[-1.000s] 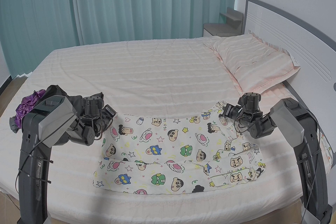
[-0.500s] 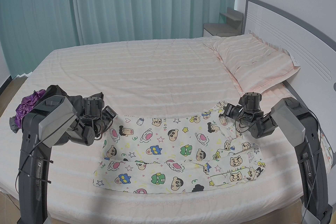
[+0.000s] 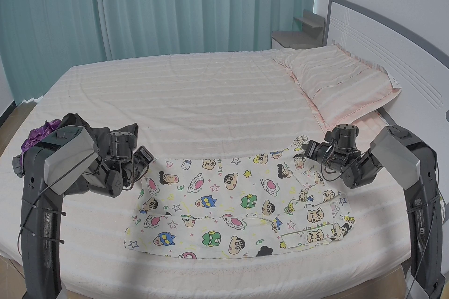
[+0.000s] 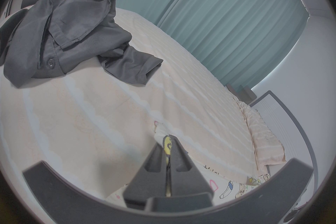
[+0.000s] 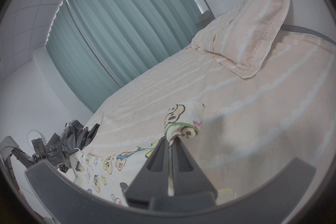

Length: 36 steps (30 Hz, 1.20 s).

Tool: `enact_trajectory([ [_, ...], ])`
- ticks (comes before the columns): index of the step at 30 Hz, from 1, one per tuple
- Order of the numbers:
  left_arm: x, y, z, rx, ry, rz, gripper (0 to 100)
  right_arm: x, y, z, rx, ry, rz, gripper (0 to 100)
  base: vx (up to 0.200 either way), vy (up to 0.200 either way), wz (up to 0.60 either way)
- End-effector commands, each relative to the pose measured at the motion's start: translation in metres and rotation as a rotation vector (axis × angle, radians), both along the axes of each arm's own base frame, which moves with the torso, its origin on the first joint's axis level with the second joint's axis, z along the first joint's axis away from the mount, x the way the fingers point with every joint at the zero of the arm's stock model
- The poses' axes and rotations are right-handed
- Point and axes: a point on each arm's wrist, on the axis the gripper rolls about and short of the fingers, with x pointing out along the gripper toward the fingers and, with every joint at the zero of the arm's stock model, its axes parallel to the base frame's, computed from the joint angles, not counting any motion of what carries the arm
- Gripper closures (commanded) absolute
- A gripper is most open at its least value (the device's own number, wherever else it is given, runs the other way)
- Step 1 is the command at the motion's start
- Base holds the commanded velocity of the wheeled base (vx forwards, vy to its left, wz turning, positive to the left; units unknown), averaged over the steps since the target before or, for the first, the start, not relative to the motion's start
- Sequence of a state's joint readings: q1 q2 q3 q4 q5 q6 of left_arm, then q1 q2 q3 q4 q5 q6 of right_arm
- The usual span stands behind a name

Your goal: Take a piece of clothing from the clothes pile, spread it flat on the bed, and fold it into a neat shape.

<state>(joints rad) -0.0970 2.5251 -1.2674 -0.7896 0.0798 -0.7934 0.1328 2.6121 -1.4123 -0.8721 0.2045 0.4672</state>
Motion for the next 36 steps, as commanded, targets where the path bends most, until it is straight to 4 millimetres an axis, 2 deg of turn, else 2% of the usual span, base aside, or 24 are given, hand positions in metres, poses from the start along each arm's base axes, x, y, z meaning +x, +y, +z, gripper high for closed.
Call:
enact_trajectory([
  [1,-0.008,0.000,0.011,0.017,-0.002,-0.010,100,-0.008,-0.001,0.015,0.004,-0.013,0.003,100,0.000,0.000,0.00],
  [7,-0.017,0.000,0.012,0.033,0.021,-0.022,100,-0.020,-0.007,0.018,-0.007,-0.009,0.002,100,0.000,0.000,0.00],
  [10,-0.024,0.000,0.009,0.053,0.047,-0.033,100,-0.039,-0.009,0.015,-0.022,0.019,0.044,100,0.000,0.000,0.00],
  [16,-0.039,0.001,-0.001,0.079,0.106,-0.050,100,-0.066,-0.012,0.006,-0.071,0.053,0.090,100,0.000,0.000,0.00],
  [30,-0.078,-0.006,-0.029,0.183,0.182,-0.139,100,-0.108,-0.018,-0.017,-0.129,0.100,0.131,100,0.000,0.000,0.00],
  [36,-0.088,-0.010,-0.034,0.188,0.211,-0.158,100,-0.121,-0.019,-0.022,-0.132,0.108,0.133,100,0.000,0.000,0.00],
])
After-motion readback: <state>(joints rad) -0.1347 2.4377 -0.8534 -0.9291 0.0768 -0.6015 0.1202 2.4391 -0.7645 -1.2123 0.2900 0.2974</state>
